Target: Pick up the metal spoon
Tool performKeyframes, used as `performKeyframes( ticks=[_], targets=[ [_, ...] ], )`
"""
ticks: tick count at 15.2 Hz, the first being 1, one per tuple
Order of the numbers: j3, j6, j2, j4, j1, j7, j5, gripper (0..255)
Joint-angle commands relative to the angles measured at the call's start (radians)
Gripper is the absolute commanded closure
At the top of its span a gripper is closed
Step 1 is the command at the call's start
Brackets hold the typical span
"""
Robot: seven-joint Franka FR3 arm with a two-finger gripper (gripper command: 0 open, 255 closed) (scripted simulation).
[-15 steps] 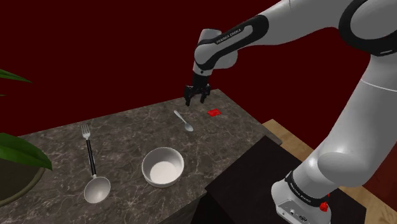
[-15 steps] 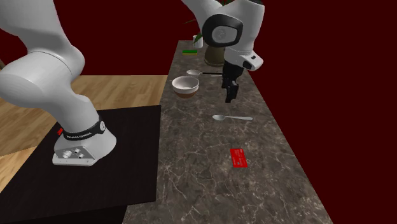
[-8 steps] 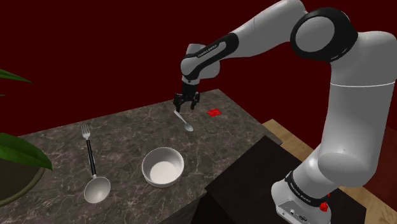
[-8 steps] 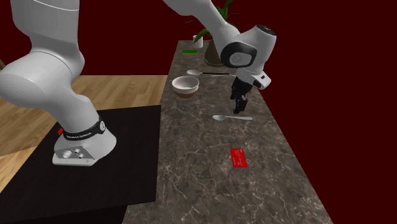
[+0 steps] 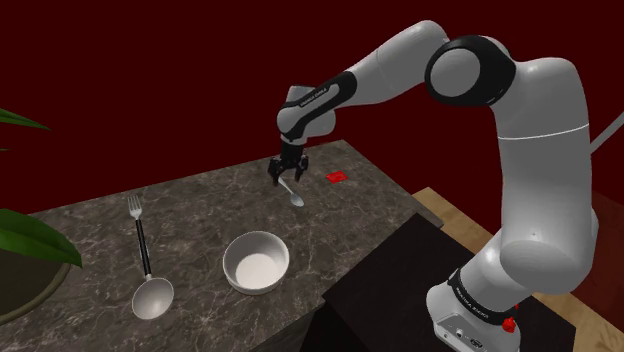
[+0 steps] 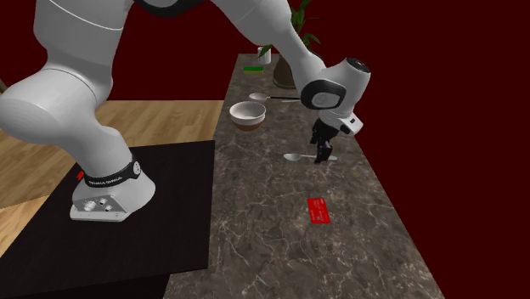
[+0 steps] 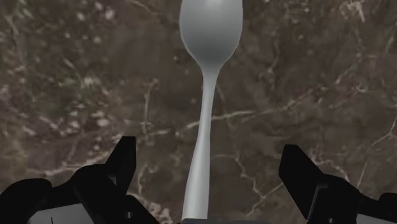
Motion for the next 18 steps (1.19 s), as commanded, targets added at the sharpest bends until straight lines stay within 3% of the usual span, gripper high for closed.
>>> performKeyframes(
  ticks=[1,3,4,18],
  targets=[
    [0.000,0.018,0.019,0.001,0.000,-0.003,0.000,0],
    [0.000,0.023,0.025,0.002,0.001,-0.004,0.000,0],
    [0.000,0.024,0.025,0.000,0.000,-0.005,0.000,255],
    [0.000,-0.019,-0.026,-0.006,-0.001,0.003,0.000,255]
  ],
)
